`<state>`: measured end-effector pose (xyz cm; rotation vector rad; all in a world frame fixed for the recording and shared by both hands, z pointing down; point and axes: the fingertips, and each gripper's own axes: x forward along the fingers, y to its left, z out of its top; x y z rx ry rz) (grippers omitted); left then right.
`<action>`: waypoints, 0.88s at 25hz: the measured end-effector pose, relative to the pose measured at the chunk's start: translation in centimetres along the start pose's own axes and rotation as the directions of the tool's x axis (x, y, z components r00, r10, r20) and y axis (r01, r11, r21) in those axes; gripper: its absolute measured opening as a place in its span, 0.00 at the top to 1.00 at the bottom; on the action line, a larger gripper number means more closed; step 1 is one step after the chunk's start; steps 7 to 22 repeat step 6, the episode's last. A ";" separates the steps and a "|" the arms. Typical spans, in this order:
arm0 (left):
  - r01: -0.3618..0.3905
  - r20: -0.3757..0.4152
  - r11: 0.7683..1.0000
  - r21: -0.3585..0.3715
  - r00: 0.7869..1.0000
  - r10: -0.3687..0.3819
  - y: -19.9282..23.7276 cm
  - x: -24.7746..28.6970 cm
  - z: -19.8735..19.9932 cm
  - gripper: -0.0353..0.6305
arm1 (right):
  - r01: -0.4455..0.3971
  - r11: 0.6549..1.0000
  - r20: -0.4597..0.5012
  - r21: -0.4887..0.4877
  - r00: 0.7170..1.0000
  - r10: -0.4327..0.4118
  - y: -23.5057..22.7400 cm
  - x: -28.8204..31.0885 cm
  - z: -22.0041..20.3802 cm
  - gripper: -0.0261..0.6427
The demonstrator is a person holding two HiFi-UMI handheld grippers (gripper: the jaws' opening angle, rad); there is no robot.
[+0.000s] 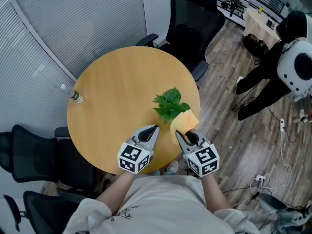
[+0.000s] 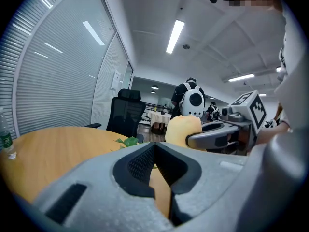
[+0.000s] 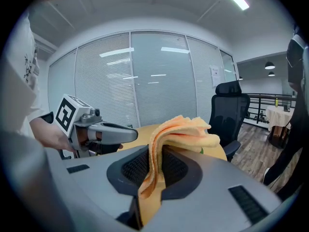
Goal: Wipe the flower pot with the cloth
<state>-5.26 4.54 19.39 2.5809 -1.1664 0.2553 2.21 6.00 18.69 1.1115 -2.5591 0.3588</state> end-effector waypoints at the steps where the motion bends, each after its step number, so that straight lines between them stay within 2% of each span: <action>1: 0.000 0.000 1.000 0.001 1.000 0.000 0.0 0.0 0.0 0.93 | -0.002 1.000 0.000 -0.004 1.000 0.002 0.0 0.0 0.0 0.89; 22: 0.001 -0.009 1.000 0.015 1.000 -0.001 -0.4 -0.1 0.0 0.93 | -0.015 1.000 -0.006 -0.011 1.000 0.015 0.5 -0.1 -0.1 0.89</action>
